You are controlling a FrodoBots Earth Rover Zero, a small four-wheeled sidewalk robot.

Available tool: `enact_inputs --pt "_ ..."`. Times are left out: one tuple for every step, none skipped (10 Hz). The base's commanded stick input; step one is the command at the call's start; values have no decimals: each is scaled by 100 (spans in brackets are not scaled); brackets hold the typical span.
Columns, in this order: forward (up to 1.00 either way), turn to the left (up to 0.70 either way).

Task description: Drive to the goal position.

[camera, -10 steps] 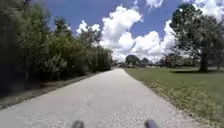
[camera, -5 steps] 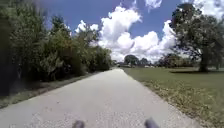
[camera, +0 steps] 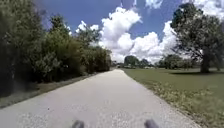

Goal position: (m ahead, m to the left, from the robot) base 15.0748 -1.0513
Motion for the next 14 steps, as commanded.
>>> enact_inputs --pt "50 0" --pt "50 0" --pt "50 0" --pt "50 0" --pt "50 0" --pt "50 1" --pt "50 16" --pt "50 25" --pt "50 18" --pt "50 4" --pt "50 0" --pt "50 0" --pt "50 0" --pt "50 0"
